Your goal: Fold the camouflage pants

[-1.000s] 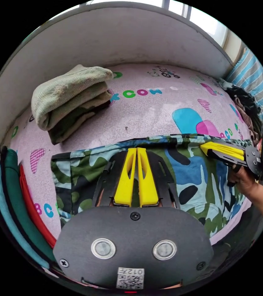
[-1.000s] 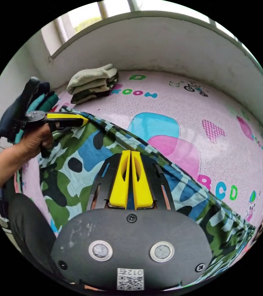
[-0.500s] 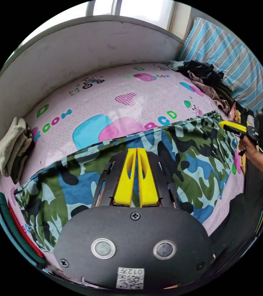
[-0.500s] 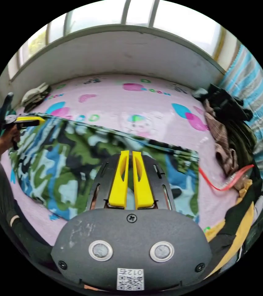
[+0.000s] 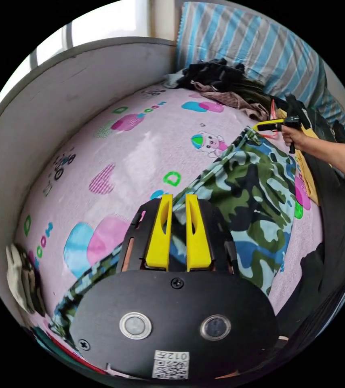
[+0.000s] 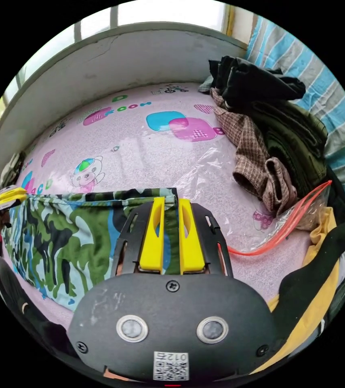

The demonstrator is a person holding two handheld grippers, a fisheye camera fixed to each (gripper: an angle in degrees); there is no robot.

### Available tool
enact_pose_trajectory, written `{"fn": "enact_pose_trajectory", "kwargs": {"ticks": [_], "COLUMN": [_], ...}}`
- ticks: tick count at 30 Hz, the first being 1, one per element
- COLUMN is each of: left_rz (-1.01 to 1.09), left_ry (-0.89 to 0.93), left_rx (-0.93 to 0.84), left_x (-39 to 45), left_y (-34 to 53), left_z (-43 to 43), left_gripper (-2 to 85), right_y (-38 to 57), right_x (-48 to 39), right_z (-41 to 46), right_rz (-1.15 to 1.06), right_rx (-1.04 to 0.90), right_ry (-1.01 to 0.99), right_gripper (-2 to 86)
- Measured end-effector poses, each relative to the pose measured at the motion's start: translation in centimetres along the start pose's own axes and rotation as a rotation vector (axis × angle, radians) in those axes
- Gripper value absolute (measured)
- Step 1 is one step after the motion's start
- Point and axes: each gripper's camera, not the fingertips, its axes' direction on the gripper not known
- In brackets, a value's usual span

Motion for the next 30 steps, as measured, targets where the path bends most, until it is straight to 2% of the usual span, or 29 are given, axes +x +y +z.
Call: {"fn": "enact_pose_trajectory", "kwargs": {"ticks": [3, 5, 10, 17, 25, 30], "left_rz": [0.089, 0.146, 0.270, 0.303, 0.322, 0.357], "left_ry": [0.021, 0.032, 0.035, 0.084, 0.056, 0.030], "left_rx": [-0.030, -0.058, -0.107, -0.094, -0.124, -0.129], "left_x": [2.8, 4.6, 8.7, 10.9, 13.0, 14.1], "left_y": [-4.1, -6.1, -9.8, -11.5, -12.4, -12.5], "left_z": [2.1, 3.3, 5.8, 6.0, 6.7, 6.1], "left_gripper": [3.0, 3.2, 3.4, 3.2, 2.3, 0.8], "right_y": [0.0, 0.2, 0.7, 1.1, 1.1, 1.7], "right_x": [2.4, 3.6, 5.9, 8.9, 8.8, 8.3], "right_z": [0.1, -0.6, -2.5, -3.5, -2.4, -4.3], "right_rz": [0.063, 0.071, 0.086, 0.092, 0.004, -0.049], "right_rx": [-0.009, 0.015, 0.081, 0.084, -0.028, 0.031], "right_ry": [-0.047, -0.084, -0.157, -0.137, -0.128, -0.122], "right_gripper": [5.3, 0.5, -0.3, 6.0, 3.8, -0.6]}}
